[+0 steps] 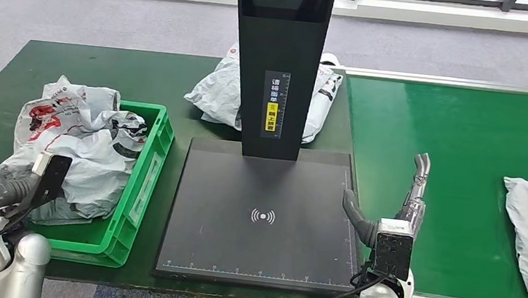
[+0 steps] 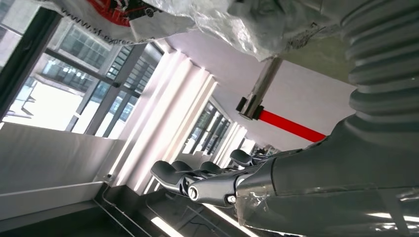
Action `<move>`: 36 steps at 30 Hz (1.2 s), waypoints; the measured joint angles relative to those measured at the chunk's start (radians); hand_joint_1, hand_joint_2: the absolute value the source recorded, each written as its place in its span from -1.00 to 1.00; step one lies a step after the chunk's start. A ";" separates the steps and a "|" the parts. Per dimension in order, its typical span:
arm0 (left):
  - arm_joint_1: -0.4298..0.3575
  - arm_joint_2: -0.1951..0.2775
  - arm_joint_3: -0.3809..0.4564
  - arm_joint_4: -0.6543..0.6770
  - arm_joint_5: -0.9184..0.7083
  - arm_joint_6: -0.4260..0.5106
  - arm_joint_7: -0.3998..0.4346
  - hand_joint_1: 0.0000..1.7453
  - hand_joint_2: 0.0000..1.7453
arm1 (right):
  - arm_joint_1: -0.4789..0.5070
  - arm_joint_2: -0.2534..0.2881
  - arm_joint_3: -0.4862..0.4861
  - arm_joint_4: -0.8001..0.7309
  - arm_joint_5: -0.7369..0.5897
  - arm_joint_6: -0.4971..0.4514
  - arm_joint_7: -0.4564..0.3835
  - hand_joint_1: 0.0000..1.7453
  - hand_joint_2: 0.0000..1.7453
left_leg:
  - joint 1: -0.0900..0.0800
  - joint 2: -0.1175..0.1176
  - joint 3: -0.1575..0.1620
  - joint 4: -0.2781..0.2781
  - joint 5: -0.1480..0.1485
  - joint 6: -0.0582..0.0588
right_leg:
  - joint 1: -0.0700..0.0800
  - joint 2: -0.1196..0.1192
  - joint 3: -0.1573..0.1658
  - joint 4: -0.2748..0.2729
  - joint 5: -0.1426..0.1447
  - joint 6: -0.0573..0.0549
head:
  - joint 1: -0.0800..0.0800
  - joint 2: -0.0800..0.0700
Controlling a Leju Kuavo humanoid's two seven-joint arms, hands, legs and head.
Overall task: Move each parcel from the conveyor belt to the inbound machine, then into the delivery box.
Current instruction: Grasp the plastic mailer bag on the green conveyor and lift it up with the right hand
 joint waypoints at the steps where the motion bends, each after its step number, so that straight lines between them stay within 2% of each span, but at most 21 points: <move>1: 0.005 0.000 -0.003 -0.011 0.009 0.000 -0.010 -1.00 -1.00 | 0.000 0.000 0.000 0.000 0.002 0.000 0.000 -1.00 1.00 | 0.000 0.000 0.000 0.000 0.000 0.000 | 0.000 0.000 0.000 0.000 0.000 0.000 | 0.000 0.000; 3: 0.013 -0.003 -0.008 -0.033 0.029 0.000 -0.037 -1.00 -1.00 | 0.000 0.000 0.000 0.000 0.004 0.001 0.000 -1.00 1.00 | 0.000 0.000 0.000 0.000 0.000 0.000 | 0.000 0.000 0.000 0.000 0.000 0.000 | 0.000 0.000; 7: 0.027 -0.021 -0.008 -0.095 0.118 0.000 -0.146 -1.00 1.00 | 0.002 0.000 0.000 0.000 0.004 0.006 -0.002 -1.00 1.00 | 0.000 0.000 0.000 0.000 0.000 0.000 | 0.000 0.000 0.000 0.000 0.000 0.000 | 0.000 0.000; 9: 0.033 -0.026 -0.010 -0.128 0.138 -0.002 -0.169 -1.00 1.00 | 0.004 0.000 0.000 0.000 0.004 0.012 -0.004 -1.00 1.00 | 0.000 0.000 0.000 0.000 0.000 0.000 | 0.000 0.000 0.000 0.000 0.000 0.000 | 0.000 0.000; 11: 0.036 -0.020 -0.020 -0.152 0.102 -0.029 -0.138 -1.00 1.00 | 0.007 -0.001 -0.001 0.000 0.004 0.015 -0.005 -1.00 1.00 | 0.000 0.000 0.000 0.000 0.000 0.000 | 0.000 0.000 0.000 0.000 0.000 0.000 | 0.000 0.000; 13: 0.036 0.007 -0.041 -0.161 0.039 -0.109 -0.092 -1.00 1.00 | 0.011 -0.004 -0.006 0.000 0.009 0.022 -0.004 -1.00 1.00 | 0.000 0.000 0.000 0.000 0.000 0.000 | 0.000 0.000 0.000 0.000 0.000 0.000 | 0.000 0.000; 15: 0.033 0.057 -0.070 -0.159 -0.010 -0.230 -0.076 -1.00 1.00 | 0.015 -0.009 -0.018 -0.001 0.019 0.043 0.000 -1.00 1.00 | 0.000 0.000 0.000 0.000 0.000 0.000 | 0.000 0.000 0.000 0.000 0.000 0.000 | 0.000 0.000; 18: 0.019 0.149 -0.104 -0.147 0.006 -0.426 -0.117 -1.00 1.00 | 0.011 -0.014 -0.042 -0.006 0.050 0.092 0.017 -1.00 1.00 | 0.001 0.001 0.000 0.000 0.001 -0.001 | 0.001 0.001 -0.001 0.000 0.001 -0.002 | 0.000 0.000; 23: -0.046 0.338 -0.111 -0.102 0.215 -0.764 -0.279 -1.00 1.00 | -0.001 -0.015 -0.077 -0.017 0.099 0.148 0.042 -1.00 1.00 | 0.003 0.003 0.000 0.000 0.002 -0.003 | 0.004 0.002 -0.002 0.001 0.002 -0.004 | 0.000 0.000; 29: -0.154 0.495 -0.095 -0.025 0.491 -1.022 -0.426 -1.00 1.00 | -0.023 -0.016 -0.097 -0.017 0.103 0.171 0.037 -1.00 1.00 | 0.005 0.003 0.000 0.000 0.002 -0.003 | 0.005 0.002 -0.002 0.001 0.003 -0.004 | 0.000 0.000; 32: -0.194 0.520 -0.093 0.010 0.567 -1.060 -0.449 -1.00 1.00 | -0.046 -0.015 -0.097 -0.010 0.103 0.177 0.034 -1.00 1.00 | 0.005 0.003 0.000 0.000 0.002 -0.003 | 0.005 0.002 -0.002 0.001 0.003 -0.004 | 0.000 0.000; 36: -0.231 0.518 -0.112 0.057 0.629 -1.104 -0.479 -1.00 1.00 | -0.075 -0.015 -0.097 0.003 0.115 0.178 0.035 -1.00 1.00 | 0.004 0.002 0.000 0.000 0.002 -0.003 | 0.005 0.001 -0.002 0.000 0.003 -0.004 | 0.000 0.000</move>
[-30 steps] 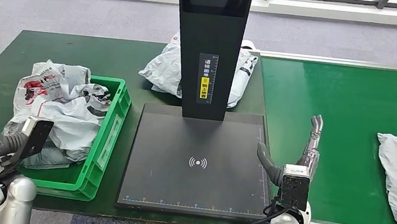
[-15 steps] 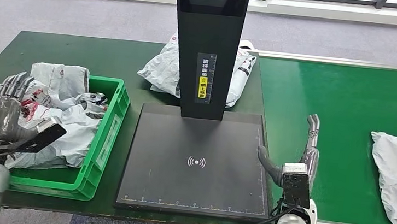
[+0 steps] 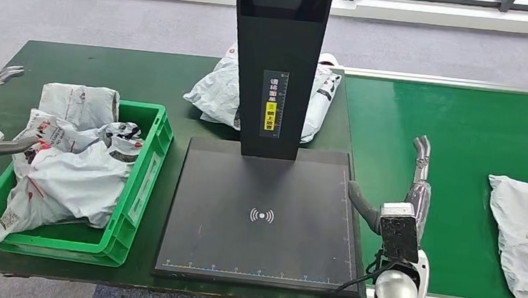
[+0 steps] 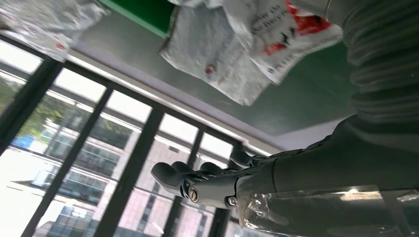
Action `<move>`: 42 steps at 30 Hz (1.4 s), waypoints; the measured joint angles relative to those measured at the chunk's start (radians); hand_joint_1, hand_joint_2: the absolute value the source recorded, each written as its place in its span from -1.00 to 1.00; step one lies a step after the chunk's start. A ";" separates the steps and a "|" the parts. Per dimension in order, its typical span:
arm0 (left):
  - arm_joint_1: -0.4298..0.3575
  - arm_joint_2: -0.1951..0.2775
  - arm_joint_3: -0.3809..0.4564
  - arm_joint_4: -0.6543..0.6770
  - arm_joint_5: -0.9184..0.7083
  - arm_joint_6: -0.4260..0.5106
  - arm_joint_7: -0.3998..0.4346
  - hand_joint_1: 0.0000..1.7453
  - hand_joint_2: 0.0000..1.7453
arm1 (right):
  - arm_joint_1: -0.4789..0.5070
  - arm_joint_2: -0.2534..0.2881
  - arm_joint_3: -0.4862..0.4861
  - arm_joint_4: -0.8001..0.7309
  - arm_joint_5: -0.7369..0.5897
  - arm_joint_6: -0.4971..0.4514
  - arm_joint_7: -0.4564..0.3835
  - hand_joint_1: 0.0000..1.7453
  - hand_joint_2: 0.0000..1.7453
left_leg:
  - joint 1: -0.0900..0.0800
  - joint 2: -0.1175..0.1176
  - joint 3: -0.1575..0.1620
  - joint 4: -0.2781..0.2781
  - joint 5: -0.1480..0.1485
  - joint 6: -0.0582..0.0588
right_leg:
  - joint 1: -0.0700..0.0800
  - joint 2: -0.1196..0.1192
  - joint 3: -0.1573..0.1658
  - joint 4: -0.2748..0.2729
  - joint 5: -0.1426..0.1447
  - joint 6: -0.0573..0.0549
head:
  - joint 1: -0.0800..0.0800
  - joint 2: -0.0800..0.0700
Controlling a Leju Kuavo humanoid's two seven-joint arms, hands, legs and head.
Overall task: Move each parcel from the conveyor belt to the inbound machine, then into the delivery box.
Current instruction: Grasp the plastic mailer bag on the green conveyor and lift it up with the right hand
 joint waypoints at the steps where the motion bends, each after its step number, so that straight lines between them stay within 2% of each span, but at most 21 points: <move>1: -0.020 -0.002 -0.013 0.020 0.015 -0.015 -0.010 -1.00 1.00 | -0.009 0.000 0.000 0.004 0.003 0.000 0.001 -1.00 1.00 | 0.000 0.000 0.000 0.000 0.000 0.000 | 0.000 0.000 0.000 0.000 0.000 0.000 | 0.000 0.000; 6: -0.140 -0.034 -0.079 0.125 0.084 -0.071 -0.041 -1.00 1.00 | -0.042 0.009 0.000 0.016 0.017 0.013 0.015 -1.00 1.00 | 0.000 -0.002 0.000 0.000 0.001 -0.001 | 0.000 -0.001 0.001 0.000 0.001 -0.001 | 0.000 0.000; 11: -0.186 -0.059 -0.114 0.170 0.110 -0.094 -0.048 -1.00 1.00 | -0.051 0.013 0.000 0.020 0.018 0.019 0.018 -1.00 1.00 | 0.000 0.001 0.000 0.000 0.001 -0.001 | 0.000 0.000 -0.001 0.000 0.002 -0.002 | 0.000 0.000; 17: -0.225 -0.087 -0.166 0.230 0.159 -0.270 -0.100 -1.00 1.00 | -0.074 0.019 -0.001 0.031 0.034 0.042 0.037 -1.00 1.00 | 0.000 0.001 -0.001 0.000 0.001 -0.001 | 0.000 0.000 -0.001 0.000 0.002 -0.002 | 0.000 0.000; 19: -0.233 -0.089 -0.181 0.254 0.161 -0.297 -0.112 -1.00 1.00 | -0.078 0.020 -0.002 0.036 0.036 0.046 0.040 -1.00 1.00 | 0.000 0.002 -0.001 0.000 0.001 -0.001 | 0.000 0.001 -0.002 0.000 0.002 -0.002 | 0.000 0.000; 22: -0.260 -0.104 -0.192 0.294 0.159 -0.291 -0.113 -1.00 1.00 | -0.078 0.021 -0.008 0.038 0.040 0.043 0.042 -1.00 1.00 | 0.000 0.001 -0.001 0.000 0.001 -0.001 | 0.000 0.001 -0.002 0.000 0.002 -0.002 | 0.000 0.000; 25: -0.291 -0.146 -0.200 0.334 0.144 -0.242 -0.087 -1.00 1.00 | -0.074 0.022 -0.022 0.038 0.050 0.032 0.042 -1.00 1.00 | 0.000 0.000 -0.001 0.000 0.001 -0.001 | 0.000 -0.001 -0.001 0.000 0.002 -0.002 | 0.000 0.000; 27: -0.301 -0.196 -0.205 0.351 0.135 -0.169 -0.057 -1.00 1.00 | -0.071 0.024 -0.028 0.038 0.057 0.023 0.042 -1.00 1.00 | -0.001 -0.001 -0.001 0.001 0.001 -0.001 | -0.001 -0.001 -0.001 0.000 0.003 -0.002 | 0.000 0.000; 30: -0.298 -0.302 -0.220 0.363 0.122 -0.001 -0.028 -1.00 1.00 | -0.070 0.032 -0.039 0.038 0.078 0.005 0.040 -1.00 1.00 | -0.003 -0.002 -0.001 0.001 0.001 0.000 | -0.003 -0.002 0.000 0.000 0.003 -0.001 | 0.000 0.000; 36: -0.246 -0.557 -0.274 0.390 0.208 0.280 0.020 -1.00 1.00 | -0.081 0.043 -0.072 0.066 0.140 -0.042 0.034 -1.00 1.00 | -0.005 -0.003 -0.001 0.001 0.000 0.002 | -0.005 -0.003 0.001 -0.002 0.003 0.001 | 0.000 0.000; 39: -0.223 -0.662 -0.317 0.422 0.279 0.359 0.033 -1.00 1.00 | -0.088 0.043 -0.100 0.116 0.135 -0.057 0.015 -1.00 1.00 | -0.005 -0.003 -0.002 0.001 0.000 0.004 | -0.005 -0.003 0.002 -0.003 0.004 0.001 | 0.000 0.000; 42: -0.214 -0.725 -0.352 0.451 0.330 0.388 0.032 -1.00 1.00 | -0.099 0.043 -0.123 0.169 0.122 -0.065 -0.008 -1.00 1.00 | -0.005 -0.003 -0.002 0.001 0.000 0.004 | -0.005 -0.003 0.001 -0.003 0.004 0.002 | 0.000 0.000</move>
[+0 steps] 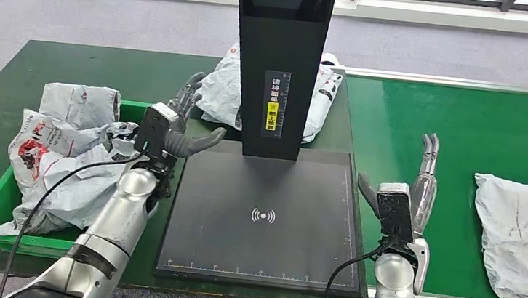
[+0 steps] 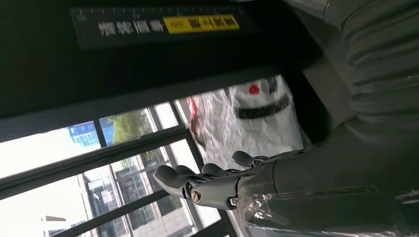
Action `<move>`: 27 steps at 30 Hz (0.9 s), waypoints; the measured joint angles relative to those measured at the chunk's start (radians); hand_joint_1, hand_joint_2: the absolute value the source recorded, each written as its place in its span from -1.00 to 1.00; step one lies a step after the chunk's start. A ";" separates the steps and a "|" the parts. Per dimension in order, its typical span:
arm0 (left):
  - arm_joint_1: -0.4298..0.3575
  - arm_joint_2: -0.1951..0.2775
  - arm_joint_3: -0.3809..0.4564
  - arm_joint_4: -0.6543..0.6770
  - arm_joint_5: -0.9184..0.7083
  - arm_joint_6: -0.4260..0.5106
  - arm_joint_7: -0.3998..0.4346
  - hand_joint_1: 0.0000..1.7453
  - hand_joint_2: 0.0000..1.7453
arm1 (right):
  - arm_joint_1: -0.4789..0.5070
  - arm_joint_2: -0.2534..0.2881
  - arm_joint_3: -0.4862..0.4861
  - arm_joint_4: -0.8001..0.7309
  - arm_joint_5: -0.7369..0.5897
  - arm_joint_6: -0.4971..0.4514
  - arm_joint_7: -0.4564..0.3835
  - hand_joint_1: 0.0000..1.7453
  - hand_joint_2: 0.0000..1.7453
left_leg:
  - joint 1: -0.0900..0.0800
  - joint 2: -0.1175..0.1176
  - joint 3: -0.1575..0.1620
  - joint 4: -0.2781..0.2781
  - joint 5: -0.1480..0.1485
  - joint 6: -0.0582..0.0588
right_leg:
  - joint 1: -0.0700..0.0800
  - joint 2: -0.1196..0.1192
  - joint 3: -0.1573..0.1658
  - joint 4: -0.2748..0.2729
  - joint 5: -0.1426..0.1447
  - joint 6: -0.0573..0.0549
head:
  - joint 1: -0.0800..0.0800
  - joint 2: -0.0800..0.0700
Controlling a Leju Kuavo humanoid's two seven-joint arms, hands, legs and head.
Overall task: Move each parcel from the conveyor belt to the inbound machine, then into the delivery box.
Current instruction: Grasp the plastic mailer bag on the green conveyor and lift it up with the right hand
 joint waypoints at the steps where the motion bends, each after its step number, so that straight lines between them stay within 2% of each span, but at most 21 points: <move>1: 0.002 -0.013 -0.009 0.007 0.010 0.004 -0.001 -1.00 1.00 | -0.003 0.000 -0.005 0.014 -0.002 -0.002 -0.005 -1.00 1.00 | 0.000 0.000 0.000 0.000 0.000 0.000 | 0.000 0.000 0.000 0.000 0.000 0.000 | 0.000 0.000; 5: 0.003 -0.041 -0.038 0.025 0.034 0.010 -0.001 -1.00 1.00 | -0.011 0.000 -0.018 0.049 -0.005 -0.006 -0.012 -1.00 1.00 | 0.001 0.000 0.000 0.000 0.000 0.000 | 0.000 0.000 -0.001 0.001 0.000 0.000 | 0.000 0.000; 13: 0.003 -0.064 -0.055 0.049 0.068 0.040 0.006 -1.00 1.00 | -0.019 -0.005 -0.027 0.088 -0.016 -0.016 -0.001 -1.00 1.00 | 0.001 0.000 0.000 0.000 0.001 0.000 | 0.001 0.001 -0.001 0.001 0.000 0.000 | 0.000 0.000; 19: 0.015 -0.096 -0.060 0.101 0.154 0.154 -0.008 -1.00 1.00 | -0.055 -0.049 -0.049 0.225 0.027 -0.150 0.015 -1.00 1.00 | 0.001 0.000 0.000 0.000 0.001 0.001 | 0.000 0.001 0.000 0.000 0.000 0.001 | 0.000 0.000; 23: 0.040 -0.103 -0.067 0.137 0.181 0.207 -0.038 -1.00 1.00 | -0.066 -0.095 -0.070 0.340 0.140 -0.266 0.092 -1.00 1.00 | 0.000 0.000 0.000 0.000 0.001 0.002 | 0.000 0.000 0.000 -0.001 0.000 0.002 | 0.000 0.000; 27: 0.070 -0.103 -0.070 0.167 0.208 0.233 -0.058 -1.00 1.00 | -0.065 -0.142 -0.117 0.440 0.354 -0.323 0.230 -1.00 1.00 | 0.000 0.000 0.000 0.000 0.000 0.002 | 0.000 0.000 0.000 -0.001 0.000 0.003 | 0.000 0.000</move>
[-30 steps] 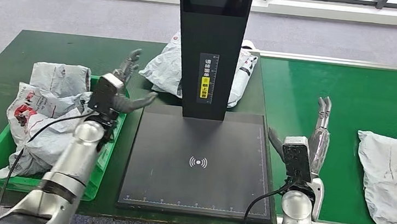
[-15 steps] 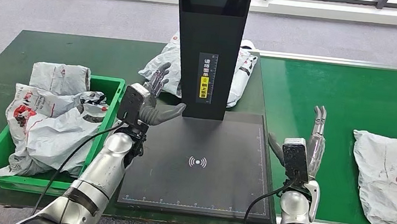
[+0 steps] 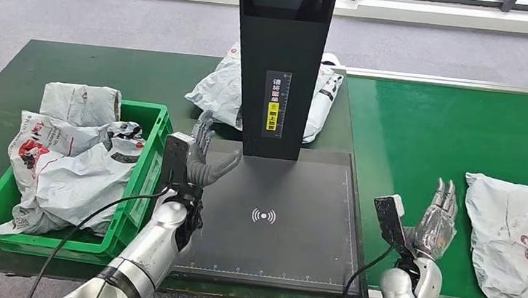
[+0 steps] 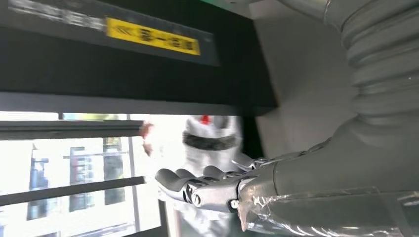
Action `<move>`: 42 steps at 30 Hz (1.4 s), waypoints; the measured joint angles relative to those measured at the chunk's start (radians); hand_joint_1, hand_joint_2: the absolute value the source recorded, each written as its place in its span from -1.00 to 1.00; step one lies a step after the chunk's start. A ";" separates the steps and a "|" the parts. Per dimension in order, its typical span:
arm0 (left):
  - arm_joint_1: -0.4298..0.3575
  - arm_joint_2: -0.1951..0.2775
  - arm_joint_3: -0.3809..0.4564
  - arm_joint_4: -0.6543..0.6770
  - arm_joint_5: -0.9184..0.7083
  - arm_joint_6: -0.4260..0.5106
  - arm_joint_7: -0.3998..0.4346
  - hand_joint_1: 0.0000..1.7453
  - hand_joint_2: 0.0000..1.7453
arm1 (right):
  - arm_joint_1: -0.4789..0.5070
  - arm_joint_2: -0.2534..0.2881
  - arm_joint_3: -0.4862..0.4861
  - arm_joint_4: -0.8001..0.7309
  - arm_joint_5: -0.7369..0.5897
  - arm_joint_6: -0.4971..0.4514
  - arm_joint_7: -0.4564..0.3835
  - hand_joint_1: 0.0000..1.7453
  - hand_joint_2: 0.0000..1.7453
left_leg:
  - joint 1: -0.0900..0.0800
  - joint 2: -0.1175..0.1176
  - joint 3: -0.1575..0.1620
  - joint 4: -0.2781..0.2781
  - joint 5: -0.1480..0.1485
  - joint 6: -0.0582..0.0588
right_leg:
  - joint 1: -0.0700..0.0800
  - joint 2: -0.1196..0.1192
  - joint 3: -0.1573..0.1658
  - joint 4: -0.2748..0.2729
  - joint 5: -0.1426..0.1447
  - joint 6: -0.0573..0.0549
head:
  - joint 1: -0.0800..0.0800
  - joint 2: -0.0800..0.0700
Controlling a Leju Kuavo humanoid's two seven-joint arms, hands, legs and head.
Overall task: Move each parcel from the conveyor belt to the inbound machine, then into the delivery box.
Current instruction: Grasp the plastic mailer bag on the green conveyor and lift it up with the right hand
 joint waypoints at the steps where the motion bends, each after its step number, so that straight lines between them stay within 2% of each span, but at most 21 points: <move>1: 0.008 0.000 0.000 0.005 0.005 0.005 -0.004 -1.00 1.00 | 0.000 -0.009 -0.019 0.021 0.069 -0.003 0.047 -1.00 1.00 | 0.000 0.000 0.000 0.000 0.000 0.000 | 0.000 0.000 0.000 0.000 0.000 0.000 | 0.000 0.000; 7: 0.046 0.005 -0.002 0.007 0.027 0.020 -0.008 -1.00 1.00 | -0.022 -0.070 -0.112 0.161 0.398 0.010 0.322 -1.00 1.00 | 0.000 0.000 -0.001 0.000 0.000 0.000 | 0.000 0.000 0.000 0.000 0.000 0.000 | 0.000 0.000; 15: 0.083 0.018 -0.011 -0.035 0.021 0.029 0.003 -1.00 1.00 | -0.085 -0.148 -0.164 0.325 0.567 0.090 0.535 -1.00 1.00 | 0.000 0.000 -0.001 0.000 0.000 0.001 | 0.000 0.000 0.000 0.000 0.000 0.001 | 0.000 0.000; 19: 0.101 0.024 -0.012 -0.061 0.020 0.030 0.008 -1.00 1.00 | -0.122 -0.177 -0.169 0.383 0.626 0.133 0.615 -1.00 1.00 | 0.000 0.000 0.000 0.000 0.000 0.001 | 0.000 0.000 0.000 0.000 0.001 0.002 | 0.000 0.000; 29: 0.122 0.033 -0.012 -0.085 0.021 0.035 0.013 -1.00 1.00 | -0.165 -0.208 -0.170 0.447 0.646 0.160 0.657 -1.00 1.00 | 0.000 0.000 0.000 0.000 0.002 0.005 | -0.003 -0.001 0.002 -0.001 0.002 0.004 | 0.000 0.000; 33: 0.131 0.037 -0.012 -0.085 0.029 0.053 0.007 -1.00 1.00 | -0.191 -0.240 -0.170 0.483 0.651 0.184 0.670 -1.00 1.00 | -0.002 0.000 -0.001 0.000 0.002 0.007 | -0.004 -0.002 0.002 -0.001 0.003 0.006 | 0.000 0.000; 39: 0.159 0.048 -0.008 -0.099 0.044 0.072 -0.007 -1.00 1.00 | -0.219 -0.271 -0.177 0.530 0.639 0.189 0.625 -1.00 1.00 | -0.003 0.000 -0.001 0.000 0.002 0.007 | -0.005 -0.002 0.001 -0.001 0.003 0.007 | 0.000 0.000; 40: 0.164 0.049 -0.006 -0.104 0.044 0.073 -0.007 -1.00 1.00 | -0.223 -0.272 -0.181 0.535 0.635 0.189 0.617 -0.98 1.00 | -0.003 0.000 -0.001 0.000 0.002 0.007 | -0.005 -0.002 0.001 -0.001 0.003 0.007 | 0.000 0.000; 42: 0.175 0.052 -0.005 -0.115 0.044 0.074 -0.007 -1.00 1.00 | -0.228 -0.274 -0.189 0.544 0.626 0.189 0.607 -0.04 1.00 | -0.003 0.000 -0.001 0.000 0.002 0.007 | -0.005 -0.002 0.001 -0.001 0.003 0.007 | 0.000 0.000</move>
